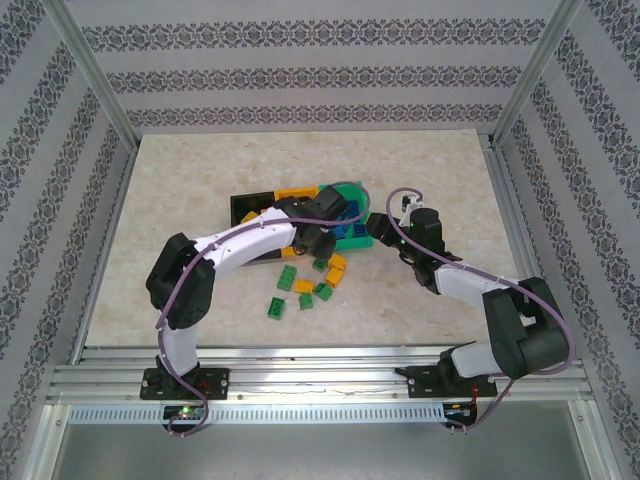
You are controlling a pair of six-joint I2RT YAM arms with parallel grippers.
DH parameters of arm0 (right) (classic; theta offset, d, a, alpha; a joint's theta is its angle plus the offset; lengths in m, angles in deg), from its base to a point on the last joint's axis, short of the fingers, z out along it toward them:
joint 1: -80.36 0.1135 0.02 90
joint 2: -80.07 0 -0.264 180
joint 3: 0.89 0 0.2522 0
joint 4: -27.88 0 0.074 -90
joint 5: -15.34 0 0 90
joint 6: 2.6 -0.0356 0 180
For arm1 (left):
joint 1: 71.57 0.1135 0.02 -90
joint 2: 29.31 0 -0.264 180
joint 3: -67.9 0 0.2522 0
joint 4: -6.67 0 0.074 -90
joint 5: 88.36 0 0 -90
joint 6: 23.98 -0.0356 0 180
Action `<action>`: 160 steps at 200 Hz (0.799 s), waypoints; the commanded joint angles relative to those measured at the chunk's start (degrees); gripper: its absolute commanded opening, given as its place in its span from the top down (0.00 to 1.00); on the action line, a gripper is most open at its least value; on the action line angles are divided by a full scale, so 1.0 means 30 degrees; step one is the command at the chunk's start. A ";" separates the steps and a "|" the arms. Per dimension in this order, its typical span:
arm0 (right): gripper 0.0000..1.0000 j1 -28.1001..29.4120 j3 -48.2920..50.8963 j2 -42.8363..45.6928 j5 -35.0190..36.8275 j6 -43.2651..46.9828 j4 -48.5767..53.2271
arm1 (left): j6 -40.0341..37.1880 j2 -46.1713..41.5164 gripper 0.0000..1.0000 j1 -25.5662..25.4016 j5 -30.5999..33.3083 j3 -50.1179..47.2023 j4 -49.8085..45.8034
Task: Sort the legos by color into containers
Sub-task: Place the lego in the container.
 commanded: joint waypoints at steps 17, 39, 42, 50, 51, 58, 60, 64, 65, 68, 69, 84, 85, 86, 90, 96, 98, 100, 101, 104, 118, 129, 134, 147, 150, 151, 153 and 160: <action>0.41 -0.0013 0.0191 0.0039 -0.0121 -0.0018 -0.0578 | -0.0783 0.1506 0.63 0.0326 0.0454 0.3167 -0.0762; 0.41 -0.0040 0.0216 0.0140 -0.0076 0.0011 -0.0556 | -0.0911 0.2949 0.62 0.0758 0.0484 0.5476 -0.1318; 0.41 -0.0019 0.0220 0.0146 -0.0068 0.0011 -0.0555 | -0.0917 0.3185 0.62 0.0843 0.0455 0.5809 -0.1515; 0.40 -0.0051 0.0221 0.0186 -0.0064 0.0040 -0.0515 | -0.0973 0.3819 0.61 0.1048 0.0487 0.6790 -0.1913; 0.40 -0.0061 0.0206 0.0196 -0.0048 0.0040 -0.0506 | -0.0996 0.3887 0.60 0.1062 0.0496 0.6846 -0.1965; 0.40 -0.0059 0.0248 0.0228 -0.0051 0.0037 -0.0505 | -0.1022 0.4350 0.59 0.1202 0.0591 0.7641 -0.2367; 0.40 -0.0061 0.0250 0.0248 -0.0045 0.0040 -0.0520 | -0.1049 0.4516 0.58 0.1233 0.0607 0.7849 -0.2456; 0.41 -0.0046 0.0250 0.0278 -0.0036 0.0040 -0.0485 | -0.1055 0.4720 0.55 0.1279 0.0607 0.8262 -0.2696; 0.41 -0.0059 0.0250 0.0286 -0.0049 0.0041 -0.0476 | -0.1066 0.4806 0.54 0.1280 0.0615 0.8359 -0.2752; 0.40 -0.0047 0.0250 0.0293 -0.0053 0.0041 -0.0479 | -0.1101 0.5007 0.52 0.1311 0.0607 0.8652 -0.2910; 0.40 -0.0044 0.0250 0.0293 -0.0043 0.0041 -0.0473 | -0.1104 0.5053 0.51 0.1326 0.0600 0.8759 -0.2976; 0.40 -0.0043 0.0278 0.0352 -0.0004 0.0069 -0.0467 | -0.1162 0.5532 0.37 0.1340 0.0637 0.9727 -0.3751; 0.40 -0.0042 0.0279 0.0352 -0.0004 0.0069 -0.0467 | -0.1164 0.5520 0.36 0.1340 0.0630 0.9736 -0.3762; 0.40 -0.0042 0.0279 0.0352 -0.0004 0.0070 -0.0467 | -0.1150 0.5514 0.36 0.1340 0.0626 0.9740 -0.3739; 0.40 -0.0058 0.0279 0.0356 -0.0004 0.0070 -0.0467 | -0.1137 0.5456 0.34 0.1340 0.0581 0.9678 -0.3690; 0.40 -0.0046 0.0279 0.0353 0.0000 0.0066 -0.0447 | -0.1171 0.5325 0.30 0.1340 0.0593 0.9446 -0.3592; 0.40 -0.0050 0.0265 0.0352 -0.0003 0.0069 -0.0462 | -0.1181 0.5257 0.29 0.1340 0.0578 0.9355 -0.3516; 0.40 -0.0058 0.0254 0.0352 -0.0018 0.0070 -0.0465 | -0.1191 0.5204 0.29 0.1340 0.0568 0.9259 -0.3475; 0.40 -0.0065 0.0252 0.0352 -0.0026 0.0070 -0.0466 | -0.1193 0.5181 0.29 0.1340 0.0580 0.9209 -0.3449; 0.40 -0.0048 0.0243 0.0341 -0.0032 0.0044 -0.0466 | -0.1223 0.5039 0.29 0.1340 0.0592 0.9040 -0.3353; 0.40 -0.0068 0.0252 0.0252 -0.0121 0.0010 -0.0547 | -0.1297 0.4435 0.29 0.1340 0.0644 0.8179 -0.2963; 0.40 -0.0042 0.0250 0.0171 -0.0115 0.0012 -0.0583 | -0.1283 0.3814 0.29 0.1370 0.0627 0.7384 -0.2595; 0.40 -0.0064 0.0236 0.0122 -0.0121 0.0004 -0.0598 | -0.1297 0.3494 0.29 0.1395 0.0576 0.6987 -0.2403; 0.40 -0.0043 0.0193 -0.0036 -0.0148 -0.0018 -0.0624 | -0.1340 0.2656 0.29 0.1483 0.0320 0.5921 -0.1912; 0.40 -0.0045 0.0192 -0.0051 -0.0150 -0.0018 -0.0625 | -0.1333 0.2416 0.29 0.1512 0.0262 0.5667 -0.1839; 0.40 -0.0044 0.0192 -0.0069 -0.0150 -0.0018 -0.0619 | -0.1322 0.2351 0.29 0.1529 0.0252 0.5582 -0.1810; 0.40 -0.0042 0.0192 -0.0090 -0.0150 -0.0040 -0.0644 | -0.1336 0.2214 0.29 0.1556 0.0178 0.5408 -0.1752; 0.40 -0.0040 0.0199 -0.0156 -0.0194 -0.0047 -0.0692 | -0.1353 0.1739 0.29 0.1643 0.0126 0.4812 -0.1583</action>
